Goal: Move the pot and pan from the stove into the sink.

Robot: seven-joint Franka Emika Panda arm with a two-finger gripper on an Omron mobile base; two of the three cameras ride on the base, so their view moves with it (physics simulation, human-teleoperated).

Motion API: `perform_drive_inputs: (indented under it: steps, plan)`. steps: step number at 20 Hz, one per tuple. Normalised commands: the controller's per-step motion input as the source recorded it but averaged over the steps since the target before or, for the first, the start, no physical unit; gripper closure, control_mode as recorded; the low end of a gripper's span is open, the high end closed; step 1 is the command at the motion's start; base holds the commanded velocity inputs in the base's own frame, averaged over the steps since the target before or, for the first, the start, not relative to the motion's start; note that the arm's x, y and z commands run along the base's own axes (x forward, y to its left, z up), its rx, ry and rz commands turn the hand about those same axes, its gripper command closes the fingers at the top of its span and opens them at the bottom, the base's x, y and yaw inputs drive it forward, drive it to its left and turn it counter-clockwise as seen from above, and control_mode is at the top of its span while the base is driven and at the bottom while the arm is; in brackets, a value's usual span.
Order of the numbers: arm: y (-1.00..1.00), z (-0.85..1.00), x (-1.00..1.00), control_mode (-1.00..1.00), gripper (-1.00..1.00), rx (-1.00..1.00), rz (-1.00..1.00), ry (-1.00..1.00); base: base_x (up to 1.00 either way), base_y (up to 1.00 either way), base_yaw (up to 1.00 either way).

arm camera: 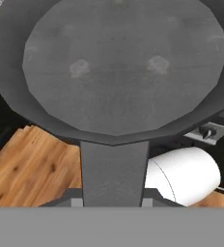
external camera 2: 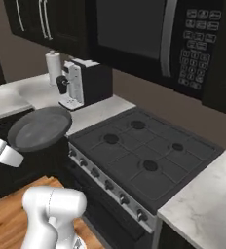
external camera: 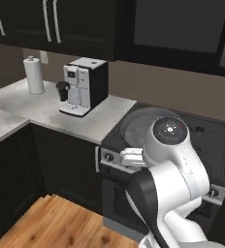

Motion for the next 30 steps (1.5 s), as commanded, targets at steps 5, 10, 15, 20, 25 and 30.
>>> perform_drive_inputs:
  steps: [5, 10, 15, 20, 25, 30]
  plan:
    - [0.0, 0.0, 0.0, 1.0, 1.0, 0.0, 0.0, 0.0, 0.0, 0.0, 0.5]
    - [0.0, 0.0, 0.0, 1.0, 1.0, 0.0, 0.0, 0.0, 0.0, 0.0, 0.5]
    - [0.0, 0.0, 0.0, 1.0, 1.0, 0.0, 0.0, 0.0, 0.0, 0.0, 0.5]
    - [0.0, 0.0, 0.0, 1.0, 1.0, 0.0, 0.0, 0.0, 0.0, 0.0, 0.5]
    - [0.0, 0.0, 0.0, 1.0, 1.0, 0.0, 0.0, 0.0, 0.0, 0.0, 0.5]
    - [0.0, 0.0, 0.0, 1.0, 1.0, 0.0, 0.0, 0.0, -0.01, 0.0, 0.5]
